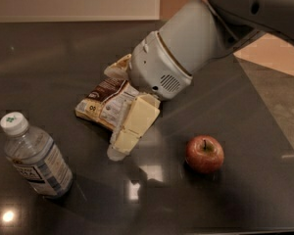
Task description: Knock blue plastic bottle over
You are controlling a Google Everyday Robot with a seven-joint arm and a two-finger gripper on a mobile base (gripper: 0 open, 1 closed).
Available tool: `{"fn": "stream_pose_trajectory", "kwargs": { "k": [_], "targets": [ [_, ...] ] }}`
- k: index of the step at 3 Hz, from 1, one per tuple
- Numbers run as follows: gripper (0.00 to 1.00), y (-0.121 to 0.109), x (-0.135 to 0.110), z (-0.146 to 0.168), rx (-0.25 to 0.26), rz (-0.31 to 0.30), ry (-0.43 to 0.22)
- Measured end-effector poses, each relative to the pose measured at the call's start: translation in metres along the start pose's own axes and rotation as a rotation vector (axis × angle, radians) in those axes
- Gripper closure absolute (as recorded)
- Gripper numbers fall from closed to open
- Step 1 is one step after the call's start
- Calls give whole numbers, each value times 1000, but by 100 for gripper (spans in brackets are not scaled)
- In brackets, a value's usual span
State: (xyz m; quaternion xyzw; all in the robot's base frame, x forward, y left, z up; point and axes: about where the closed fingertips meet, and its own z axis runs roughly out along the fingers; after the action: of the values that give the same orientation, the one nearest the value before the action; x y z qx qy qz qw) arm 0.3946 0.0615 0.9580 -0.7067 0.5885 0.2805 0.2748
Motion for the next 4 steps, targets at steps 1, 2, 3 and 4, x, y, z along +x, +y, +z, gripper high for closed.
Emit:
{"fn": "stream_pose_trajectory", "kwargs": {
  "k": [1,2,3,4],
  "targets": [
    [0,12,-20,33,-39,26,-60],
    [0,25,-39,53,-32,39,-102],
    [0,35,-57,66,20,31,-117],
    [0,39,-72,78,70,38,-103]
  ]
}}
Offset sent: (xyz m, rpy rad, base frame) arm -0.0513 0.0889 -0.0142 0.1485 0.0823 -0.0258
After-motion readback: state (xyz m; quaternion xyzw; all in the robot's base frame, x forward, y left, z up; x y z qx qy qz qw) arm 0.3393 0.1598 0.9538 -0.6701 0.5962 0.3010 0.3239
